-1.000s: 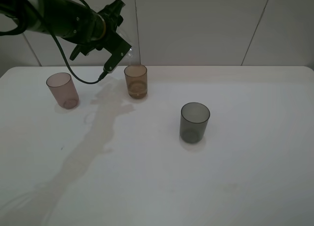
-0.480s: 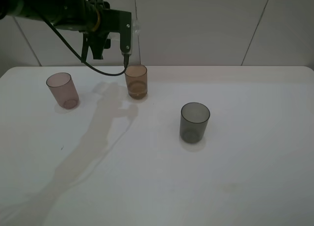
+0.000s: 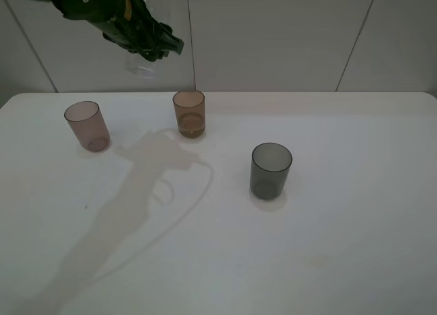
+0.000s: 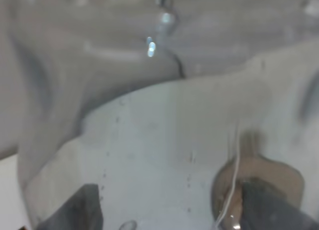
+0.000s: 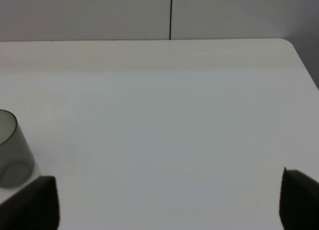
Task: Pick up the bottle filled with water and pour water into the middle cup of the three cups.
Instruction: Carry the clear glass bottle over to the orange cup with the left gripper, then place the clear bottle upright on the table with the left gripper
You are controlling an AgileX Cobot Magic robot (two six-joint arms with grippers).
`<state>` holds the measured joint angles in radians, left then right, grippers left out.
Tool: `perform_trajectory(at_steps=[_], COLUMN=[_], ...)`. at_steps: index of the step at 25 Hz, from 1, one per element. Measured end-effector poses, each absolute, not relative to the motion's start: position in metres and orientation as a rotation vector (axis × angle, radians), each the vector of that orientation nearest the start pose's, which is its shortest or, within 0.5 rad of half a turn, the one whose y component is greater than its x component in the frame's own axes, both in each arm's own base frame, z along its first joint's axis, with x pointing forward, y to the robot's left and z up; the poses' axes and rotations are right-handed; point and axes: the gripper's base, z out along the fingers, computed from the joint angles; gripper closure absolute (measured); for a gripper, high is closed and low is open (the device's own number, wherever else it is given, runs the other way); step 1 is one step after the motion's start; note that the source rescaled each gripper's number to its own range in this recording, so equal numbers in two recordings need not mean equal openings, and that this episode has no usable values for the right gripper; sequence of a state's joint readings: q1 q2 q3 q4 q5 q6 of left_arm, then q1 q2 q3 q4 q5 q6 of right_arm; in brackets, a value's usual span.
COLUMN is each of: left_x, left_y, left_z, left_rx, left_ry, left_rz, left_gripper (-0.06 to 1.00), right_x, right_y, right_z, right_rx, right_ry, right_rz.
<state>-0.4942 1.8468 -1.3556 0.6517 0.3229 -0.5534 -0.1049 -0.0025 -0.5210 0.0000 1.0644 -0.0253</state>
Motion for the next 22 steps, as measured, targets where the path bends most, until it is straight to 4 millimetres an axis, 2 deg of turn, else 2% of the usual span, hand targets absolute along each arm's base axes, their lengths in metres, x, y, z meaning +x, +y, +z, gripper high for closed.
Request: perform_trajectory(at_steps=[4, 10, 16, 22], left_x=[0.357, 0.316, 0.288, 0.275], left_y=[-0.188, -0.183, -0.163, -0.155], left_z=[0.223, 0.189, 0.15, 0.12], left_rx=[0.551, 0.647, 0.689, 0.612], left_ry=[2.157, 2.02, 1.865, 1.792], left_rz=[-0.171, -0.376, -0.34, -0.403], left_gripper=[0.91, 0.91, 0.91, 0.91], right_x=[-0.008, -0.008, -0.008, -0.008], right_y=[0.001, 0.001, 0.001, 0.001], right_z=[0.283, 0.283, 0.283, 0.283], right_rx=[0.081, 0.081, 0.081, 0.081], right_ry=[2.025, 2.025, 2.025, 2.025], right_rz=[-0.082, -0.082, -0.082, -0.082])
